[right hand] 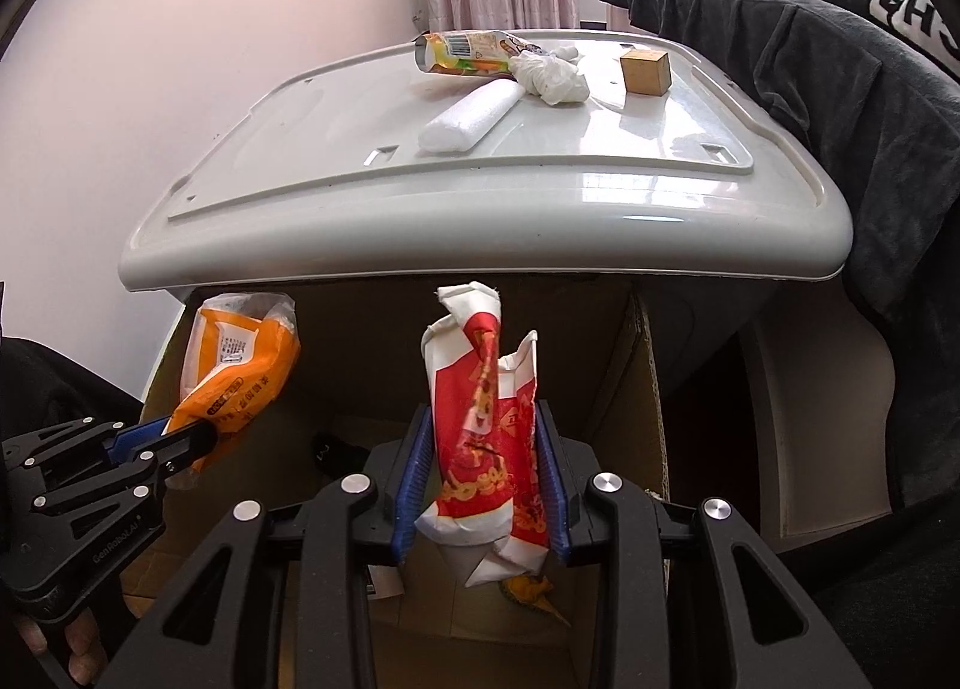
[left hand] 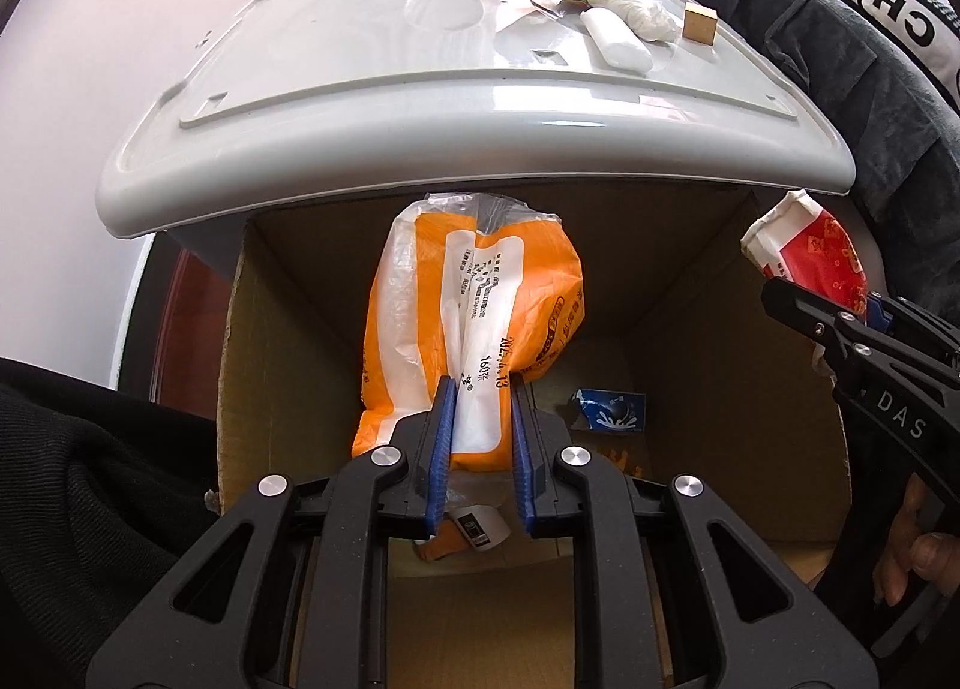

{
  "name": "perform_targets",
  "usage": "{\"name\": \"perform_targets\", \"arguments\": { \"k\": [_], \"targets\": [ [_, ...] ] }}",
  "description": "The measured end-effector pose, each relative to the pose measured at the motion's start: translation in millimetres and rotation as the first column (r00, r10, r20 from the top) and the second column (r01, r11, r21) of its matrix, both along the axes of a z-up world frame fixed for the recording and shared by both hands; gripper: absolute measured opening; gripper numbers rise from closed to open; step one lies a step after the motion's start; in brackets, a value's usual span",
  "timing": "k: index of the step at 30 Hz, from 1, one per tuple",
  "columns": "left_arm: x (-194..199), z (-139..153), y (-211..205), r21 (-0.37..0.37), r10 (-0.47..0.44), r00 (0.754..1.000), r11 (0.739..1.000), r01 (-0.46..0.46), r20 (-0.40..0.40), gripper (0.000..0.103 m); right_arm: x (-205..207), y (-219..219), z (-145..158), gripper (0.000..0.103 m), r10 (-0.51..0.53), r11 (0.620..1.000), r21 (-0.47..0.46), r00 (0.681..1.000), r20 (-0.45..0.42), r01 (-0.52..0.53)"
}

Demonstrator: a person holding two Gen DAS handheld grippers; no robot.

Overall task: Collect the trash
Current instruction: 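Open both tools to drop the wrapper and snack bag into the box, then grasp the white tissue with the right tool while the left tool grasps the foam tube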

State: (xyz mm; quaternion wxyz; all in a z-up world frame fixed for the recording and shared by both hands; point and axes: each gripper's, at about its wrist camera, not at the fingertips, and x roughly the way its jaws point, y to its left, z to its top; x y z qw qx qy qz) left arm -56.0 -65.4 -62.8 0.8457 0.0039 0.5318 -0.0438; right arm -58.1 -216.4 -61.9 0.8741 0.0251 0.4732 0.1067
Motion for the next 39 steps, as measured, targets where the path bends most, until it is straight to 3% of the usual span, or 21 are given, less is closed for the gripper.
{"name": "perform_targets", "arguments": {
  "k": [1, 2, 3, 4, 16, 21, 23, 27, 39],
  "targets": [
    [0.4, -0.2, 0.3, 0.003, 0.003, 1.000, 1.000, -0.003, -0.003, 0.030, 0.7, -0.6, -0.6, 0.057, -0.005, 1.000, -0.002, 1.000, -0.004, 0.005],
    [1.1, -0.6, -0.1, 0.010, 0.008, 1.000, 1.000, -0.008, -0.007, 0.041, 1.3, -2.5, -0.1, 0.066, -0.019, 1.000, -0.002, 1.000, 0.000, 0.019],
    [1.9, -1.0, 0.0, 0.026, 0.020, 1.000, 0.999, -0.020, -0.009, 0.065, 0.6, -3.3, 0.8, 0.074, -0.031, 1.000, -0.003, 0.999, 0.010, 0.031],
    [1.7, -0.1, 0.8, 0.037, 0.034, 0.999, 0.999, -0.034, 0.000, 0.078, 0.4, -5.1, 2.0, 0.074, -0.041, 0.999, -0.001, 0.999, 0.017, 0.041],
    [0.5, 2.8, 6.9, -0.019, 0.060, 0.998, 0.998, -0.060, 0.017, 0.078, 3.6, -22.5, 2.4, 0.076, -0.132, 0.990, 0.045, 0.991, 0.006, 0.132],
    [-5.7, 30.1, 4.9, -0.054, 0.038, 0.990, 0.998, -0.031, 0.137, 0.080, 2.1, -29.6, 7.5, 0.080, -0.162, 0.985, 0.060, 0.986, 0.029, 0.160],
    [-7.0, 43.5, 1.8, -0.040, 0.026, 0.980, 0.999, -0.018, 0.197, 0.089, 2.0, -32.3, 10.5, 0.080, -0.172, 0.984, 0.065, 0.984, 0.041, 0.169],
    [0.8, 65.8, -8.3, -0.013, -0.016, 0.957, 1.000, 0.021, 0.289, 0.091, 5.7, -39.3, 19.6, 0.080, -0.191, 0.980, 0.071, 0.980, 0.062, 0.187],
    [72.2, 70.7, -43.9, -0.029, -0.047, 0.957, 0.998, 0.057, 0.285, 0.091, 65.1, -81.9, 73.3, 0.086, -0.204, 0.977, -0.026, 0.960, 0.190, 0.212]
  ]
}}
